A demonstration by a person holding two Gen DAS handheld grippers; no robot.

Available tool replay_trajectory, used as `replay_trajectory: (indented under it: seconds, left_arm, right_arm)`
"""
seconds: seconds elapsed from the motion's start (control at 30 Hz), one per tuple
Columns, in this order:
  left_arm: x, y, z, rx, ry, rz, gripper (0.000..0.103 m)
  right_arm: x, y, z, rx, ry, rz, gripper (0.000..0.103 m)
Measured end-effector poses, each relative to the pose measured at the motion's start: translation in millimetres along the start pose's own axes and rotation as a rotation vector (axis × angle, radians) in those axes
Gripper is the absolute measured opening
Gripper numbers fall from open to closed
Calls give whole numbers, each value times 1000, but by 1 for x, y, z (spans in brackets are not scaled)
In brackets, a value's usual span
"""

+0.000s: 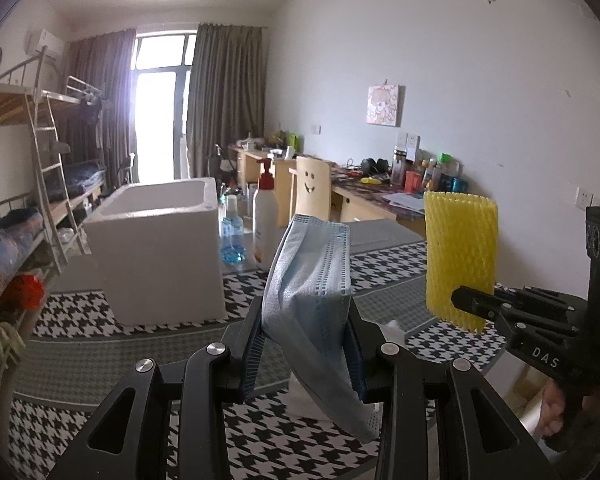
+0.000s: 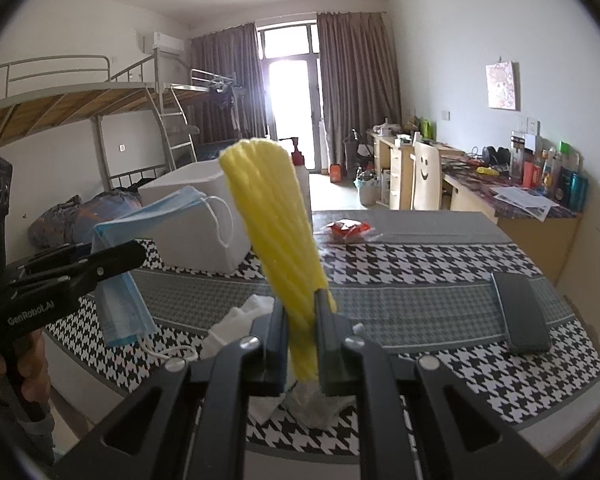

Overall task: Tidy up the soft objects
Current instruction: 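Carry the mask in the left tool while the right tool carries the sleeve to the box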

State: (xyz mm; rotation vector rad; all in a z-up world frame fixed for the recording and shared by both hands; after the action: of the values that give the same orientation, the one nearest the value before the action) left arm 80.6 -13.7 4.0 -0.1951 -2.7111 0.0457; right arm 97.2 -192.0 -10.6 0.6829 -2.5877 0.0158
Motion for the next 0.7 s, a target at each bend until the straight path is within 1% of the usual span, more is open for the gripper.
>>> replay_trajectory:
  seconds: [0.7]
  left_arm:
    - [-11,22,-30,-14,-32,-35,38]
  right_arm:
    - [-20,15,-34,26,-25,-36,15]
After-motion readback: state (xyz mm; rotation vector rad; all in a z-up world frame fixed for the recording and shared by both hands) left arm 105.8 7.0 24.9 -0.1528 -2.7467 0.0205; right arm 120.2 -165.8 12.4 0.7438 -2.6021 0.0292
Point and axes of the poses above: each gripper's, at about its wrist camera, not at the fingertips, and x roughly against the way its jaws point, y to its left, z to its underside, the point moved 1 cm from there along -x, roughly the way its jaws point, and after that the axes turned 1 degree about -x, right-handed, at the moved point
